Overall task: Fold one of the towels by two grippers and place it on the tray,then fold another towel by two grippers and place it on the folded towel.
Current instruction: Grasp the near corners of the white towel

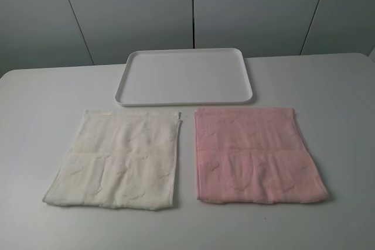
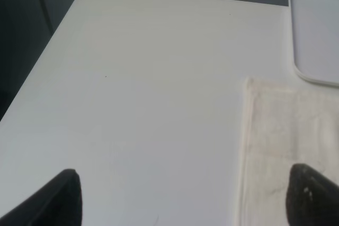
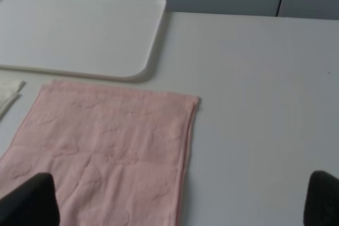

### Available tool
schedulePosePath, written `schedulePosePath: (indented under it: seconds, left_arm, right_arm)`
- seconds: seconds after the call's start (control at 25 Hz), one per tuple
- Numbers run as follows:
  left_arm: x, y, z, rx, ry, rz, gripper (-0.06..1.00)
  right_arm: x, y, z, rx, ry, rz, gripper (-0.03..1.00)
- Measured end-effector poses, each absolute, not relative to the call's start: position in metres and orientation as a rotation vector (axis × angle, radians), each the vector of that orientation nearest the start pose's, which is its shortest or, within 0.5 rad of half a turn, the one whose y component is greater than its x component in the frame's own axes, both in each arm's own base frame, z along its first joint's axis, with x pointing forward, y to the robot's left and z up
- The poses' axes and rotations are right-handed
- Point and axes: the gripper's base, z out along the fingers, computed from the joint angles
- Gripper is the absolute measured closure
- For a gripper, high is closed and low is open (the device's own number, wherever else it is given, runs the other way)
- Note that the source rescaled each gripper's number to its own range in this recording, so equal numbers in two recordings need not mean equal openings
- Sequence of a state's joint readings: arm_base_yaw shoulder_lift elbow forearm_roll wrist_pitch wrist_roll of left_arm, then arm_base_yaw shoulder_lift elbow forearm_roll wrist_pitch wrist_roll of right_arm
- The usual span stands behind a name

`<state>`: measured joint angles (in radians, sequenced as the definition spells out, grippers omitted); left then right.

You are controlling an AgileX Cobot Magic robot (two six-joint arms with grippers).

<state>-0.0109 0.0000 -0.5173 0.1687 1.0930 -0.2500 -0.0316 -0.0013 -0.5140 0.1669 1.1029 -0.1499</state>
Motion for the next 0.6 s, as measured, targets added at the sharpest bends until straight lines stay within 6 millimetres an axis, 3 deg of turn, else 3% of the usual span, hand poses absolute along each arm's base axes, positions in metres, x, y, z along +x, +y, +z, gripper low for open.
schedulePosePath:
  seconds: [0.6]
  left_arm:
    - [-0.0085, 0.0116, 0.2803, -0.228, 2.036, 0.025, -0.06]
  right_arm:
    - [-0.0092, 0.0220, 0.2807, -0.137, 2.036, 0.215, -0.03]
